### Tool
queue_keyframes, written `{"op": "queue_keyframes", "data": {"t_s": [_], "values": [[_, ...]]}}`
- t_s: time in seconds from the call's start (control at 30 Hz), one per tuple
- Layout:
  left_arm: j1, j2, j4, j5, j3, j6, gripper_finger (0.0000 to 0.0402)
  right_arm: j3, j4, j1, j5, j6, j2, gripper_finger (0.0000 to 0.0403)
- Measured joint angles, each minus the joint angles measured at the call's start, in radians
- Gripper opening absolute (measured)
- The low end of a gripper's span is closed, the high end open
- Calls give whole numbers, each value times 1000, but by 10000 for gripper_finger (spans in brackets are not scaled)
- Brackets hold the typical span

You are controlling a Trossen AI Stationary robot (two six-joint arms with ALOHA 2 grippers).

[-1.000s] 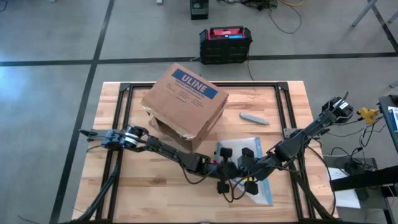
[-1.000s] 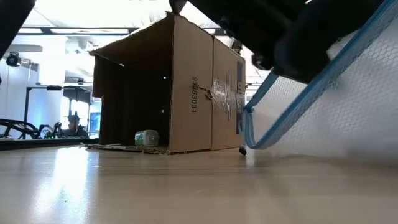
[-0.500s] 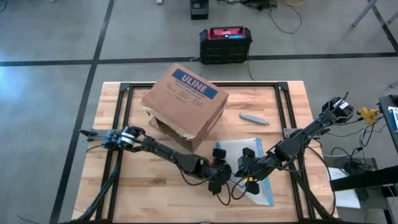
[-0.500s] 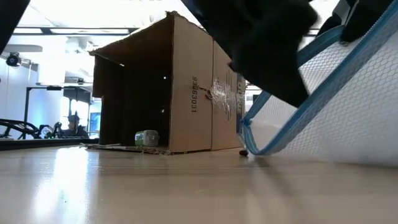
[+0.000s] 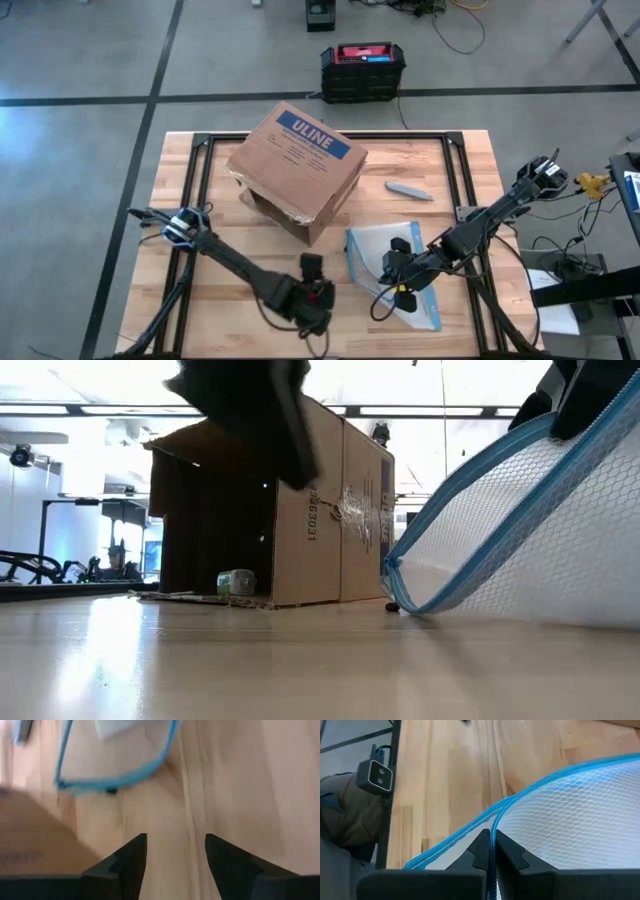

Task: Unpack boxes
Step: Put the green charger adapter into the white zip bag

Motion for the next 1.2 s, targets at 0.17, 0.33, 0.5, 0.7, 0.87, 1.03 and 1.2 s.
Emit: {"op": "queue_keyframes", "data": {"t_s": [0.17,0.33,0.5,0.7,0.87,1.03,1.2], "values": [[-11,-76,-210,-96,-59,-165,154,0,0,0,1,12,33,0],[12,-255,-156,-115,-311,-242,133,0,5,25,47,24,40,0],[81,-471,59,-116,-647,-286,120,0,8,59,80,26,34,0],[269,-610,409,-123,-972,-224,118,0,24,68,80,40,34,0],[395,-614,787,-43,-1112,38,118,0,31,68,87,67,34,0],[411,-619,911,-15,-1131,303,120,-1,31,70,106,112,34,0],[425,-624,900,-14,-1115,518,130,-1,31,70,106,123,34,0]]}}
